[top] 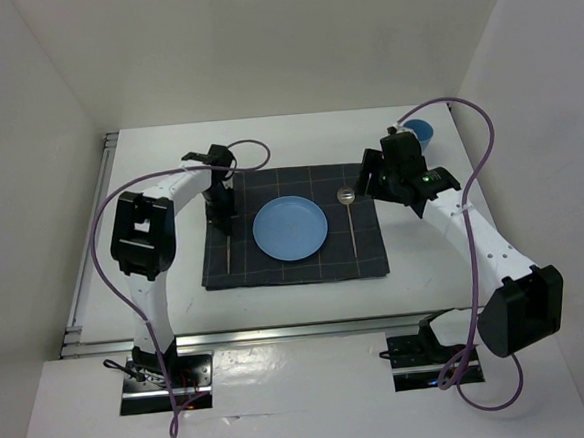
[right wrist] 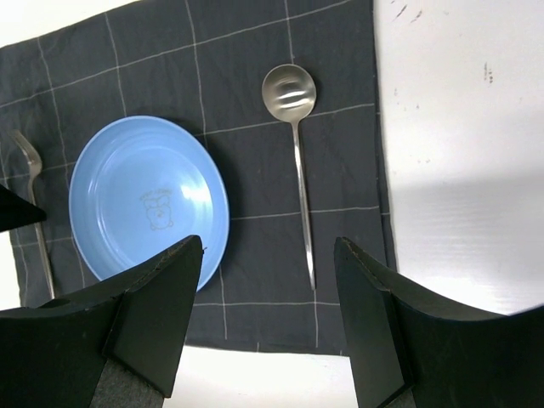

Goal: Set the dinner table for one person

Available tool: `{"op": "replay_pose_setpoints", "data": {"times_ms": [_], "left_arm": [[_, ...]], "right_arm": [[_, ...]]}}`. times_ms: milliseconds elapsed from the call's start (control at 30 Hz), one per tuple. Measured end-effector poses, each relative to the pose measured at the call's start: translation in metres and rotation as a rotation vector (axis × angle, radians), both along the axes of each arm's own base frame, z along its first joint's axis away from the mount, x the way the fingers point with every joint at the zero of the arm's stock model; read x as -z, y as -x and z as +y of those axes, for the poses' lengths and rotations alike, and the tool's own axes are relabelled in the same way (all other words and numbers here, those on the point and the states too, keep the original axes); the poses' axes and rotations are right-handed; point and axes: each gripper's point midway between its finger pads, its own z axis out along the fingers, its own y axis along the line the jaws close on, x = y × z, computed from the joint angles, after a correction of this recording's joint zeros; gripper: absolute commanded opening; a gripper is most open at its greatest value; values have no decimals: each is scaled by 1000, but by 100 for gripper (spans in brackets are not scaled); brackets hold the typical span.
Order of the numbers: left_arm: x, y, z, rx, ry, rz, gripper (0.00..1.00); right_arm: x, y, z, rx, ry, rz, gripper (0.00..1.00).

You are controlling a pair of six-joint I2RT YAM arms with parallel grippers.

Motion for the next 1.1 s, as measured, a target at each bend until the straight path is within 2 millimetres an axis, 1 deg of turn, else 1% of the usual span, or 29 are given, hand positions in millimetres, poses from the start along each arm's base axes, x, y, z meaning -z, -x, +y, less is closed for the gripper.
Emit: {"op": "replay_pose_setpoints", "data": {"times_ms": [133,233,467,567,700,733,767,967,1067,1100], "left_arm": [[6,-17,4,-35,-62,-73,0],[10,-24,3,-46,-81,-104,0],[13,-24,2,-29,-107,-123,0],[13,-24,2,-20,-115,-140,0],[13,-24,0,8,-125,-154,0],[13,-24,-1,14,-127,-155,1],[12,-23,-1,19,-128,-152,12],[13,-21,-2,27,-136,-118,15],[13,-20,-2,27,-130,-113,18],[13,-20,-3,26,-125,-111,24]], "right_arm": [[0,-1,-4,5,24,-6,71],[0,-1,-7,6,41,-10,71],[-1,-3,-10,16,55,-16,71],[-2,-4,-12,22,64,-20,72],[-6,-5,-13,17,75,-31,76],[-7,-6,-13,14,77,-35,76],[-9,-6,-12,11,78,-39,79],[-24,-12,-10,-8,75,-76,82],[-30,-13,-9,-11,73,-88,85],[-31,-13,-9,-13,74,-90,87]]}}
